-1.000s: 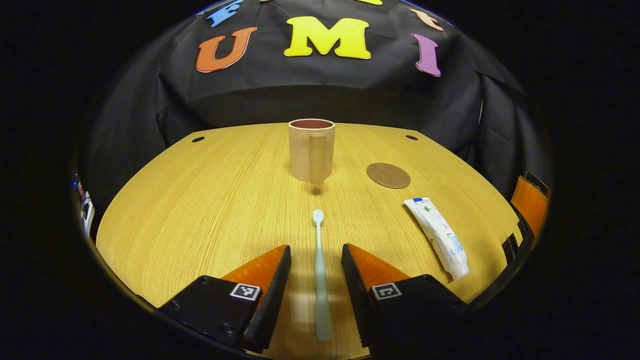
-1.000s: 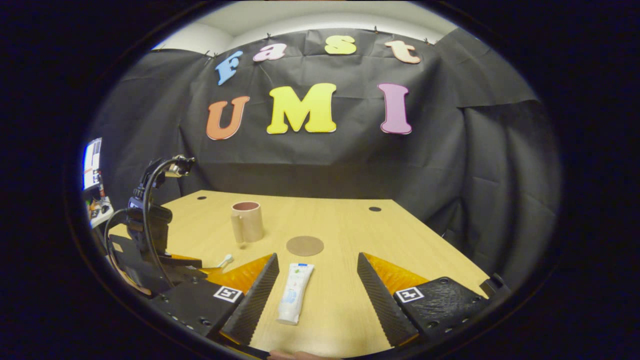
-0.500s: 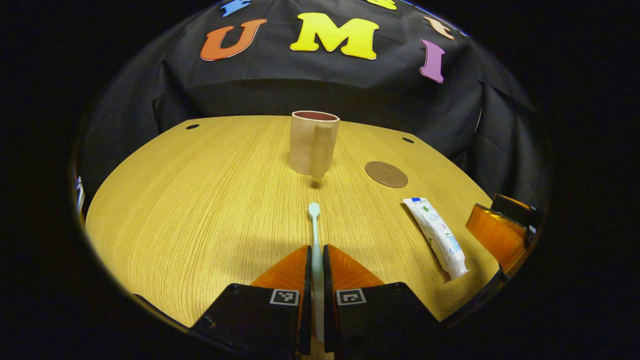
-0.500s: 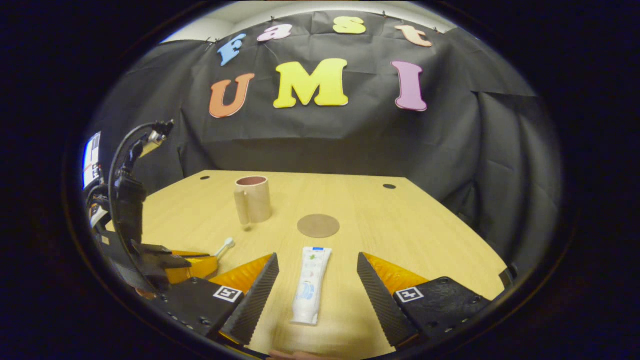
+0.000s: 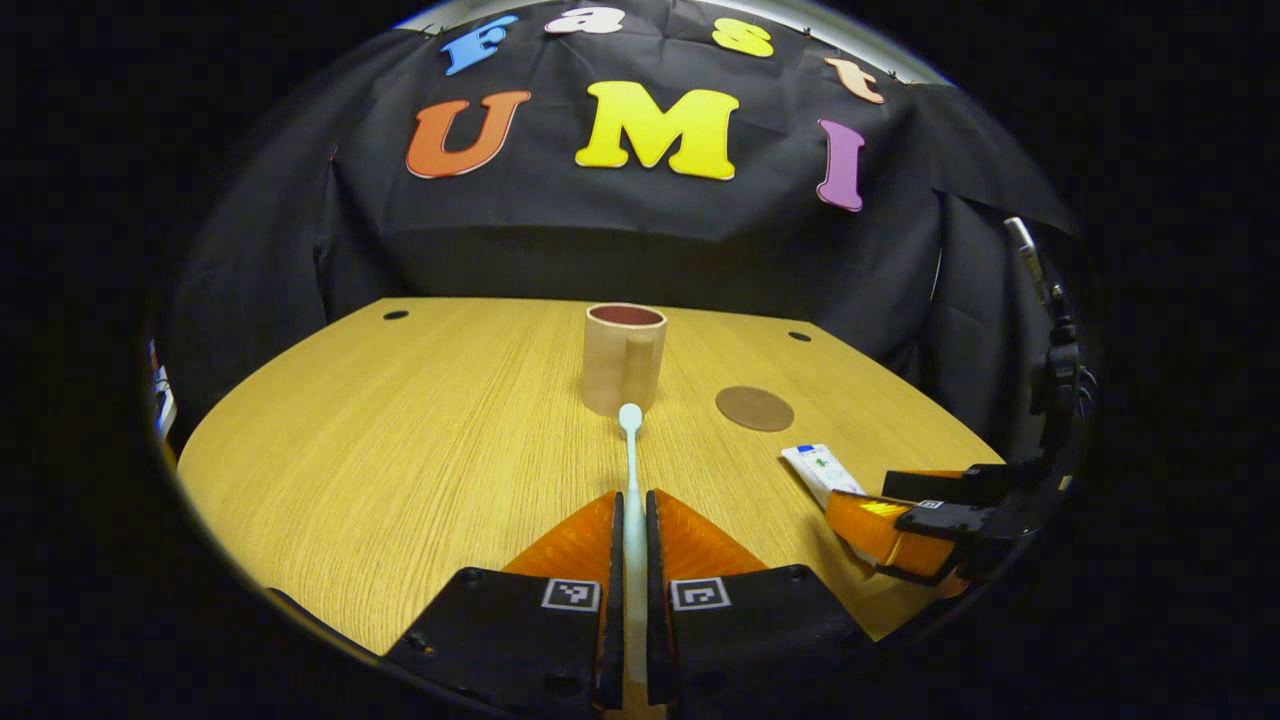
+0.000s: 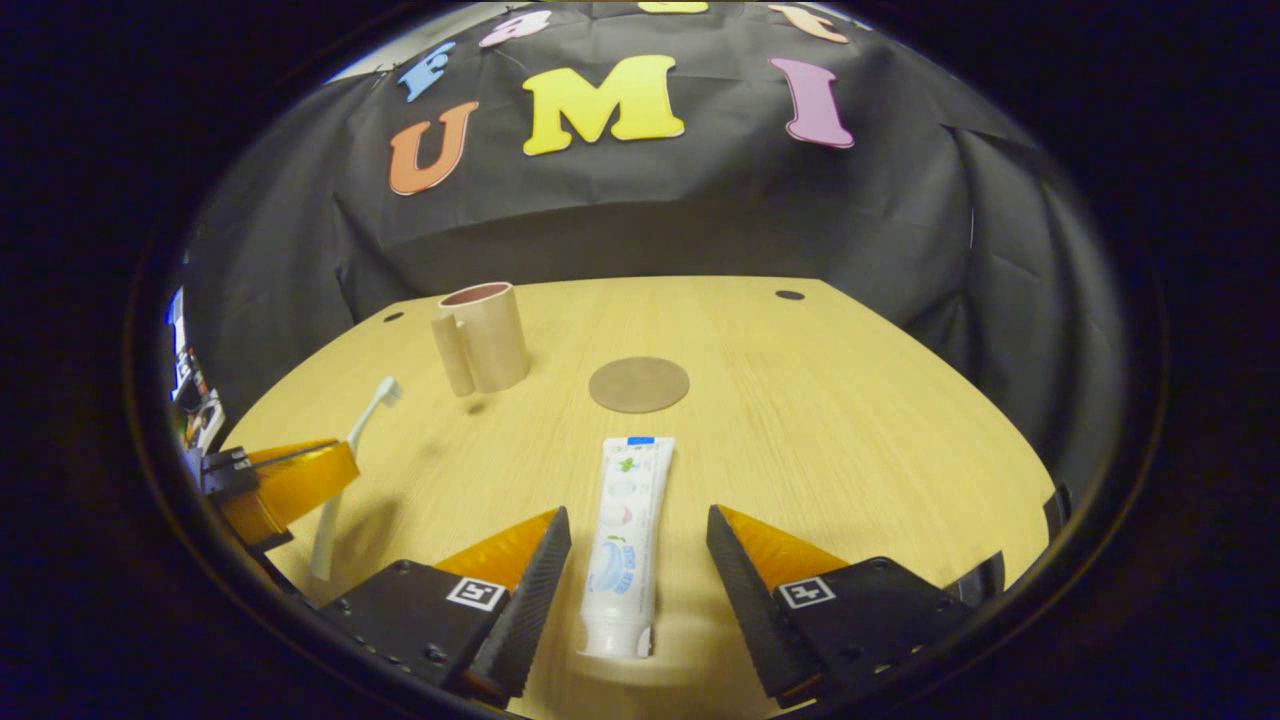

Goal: Put the toothbrush and toothpaste on the desktop into the cup, then pick up the cup and place it on the coaster on the desktop.

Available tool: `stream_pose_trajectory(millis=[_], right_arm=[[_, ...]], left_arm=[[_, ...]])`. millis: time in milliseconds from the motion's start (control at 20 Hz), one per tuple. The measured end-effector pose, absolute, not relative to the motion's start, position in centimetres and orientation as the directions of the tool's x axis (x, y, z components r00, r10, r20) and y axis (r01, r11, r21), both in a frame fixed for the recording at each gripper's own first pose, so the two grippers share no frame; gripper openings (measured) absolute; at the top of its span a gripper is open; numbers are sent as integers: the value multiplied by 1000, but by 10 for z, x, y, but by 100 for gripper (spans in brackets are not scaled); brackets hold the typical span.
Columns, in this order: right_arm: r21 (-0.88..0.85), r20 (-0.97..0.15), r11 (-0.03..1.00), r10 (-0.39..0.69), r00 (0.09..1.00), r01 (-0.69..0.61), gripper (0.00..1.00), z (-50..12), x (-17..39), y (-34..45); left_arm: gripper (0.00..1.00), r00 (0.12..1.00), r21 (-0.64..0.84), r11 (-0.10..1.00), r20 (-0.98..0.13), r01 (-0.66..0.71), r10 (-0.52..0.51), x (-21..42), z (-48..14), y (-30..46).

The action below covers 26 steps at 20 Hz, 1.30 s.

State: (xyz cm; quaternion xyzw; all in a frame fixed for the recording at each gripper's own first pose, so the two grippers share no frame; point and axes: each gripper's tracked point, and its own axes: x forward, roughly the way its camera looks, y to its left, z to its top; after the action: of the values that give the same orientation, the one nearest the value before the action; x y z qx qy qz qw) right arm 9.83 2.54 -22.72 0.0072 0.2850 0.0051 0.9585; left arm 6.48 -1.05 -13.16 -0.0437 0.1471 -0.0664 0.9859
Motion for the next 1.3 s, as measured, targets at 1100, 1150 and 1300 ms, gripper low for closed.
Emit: stream_pose_trajectory(millis=[1100,1150,1300], right_arm=[[119,-202,986,138,970,-115,28,-115,120,28],[110,-182,987,135,974,-116,29,-107,120,26],[140,-160,982,150,976,-128,28,-101,116,27]], left_arm=[[12,991,-97,986,50,132,-128,179,22,-1],[11,990,-94,987,59,130,-125,194,27,0],[11,990,-99,986,75,131,-124,235,37,1]])
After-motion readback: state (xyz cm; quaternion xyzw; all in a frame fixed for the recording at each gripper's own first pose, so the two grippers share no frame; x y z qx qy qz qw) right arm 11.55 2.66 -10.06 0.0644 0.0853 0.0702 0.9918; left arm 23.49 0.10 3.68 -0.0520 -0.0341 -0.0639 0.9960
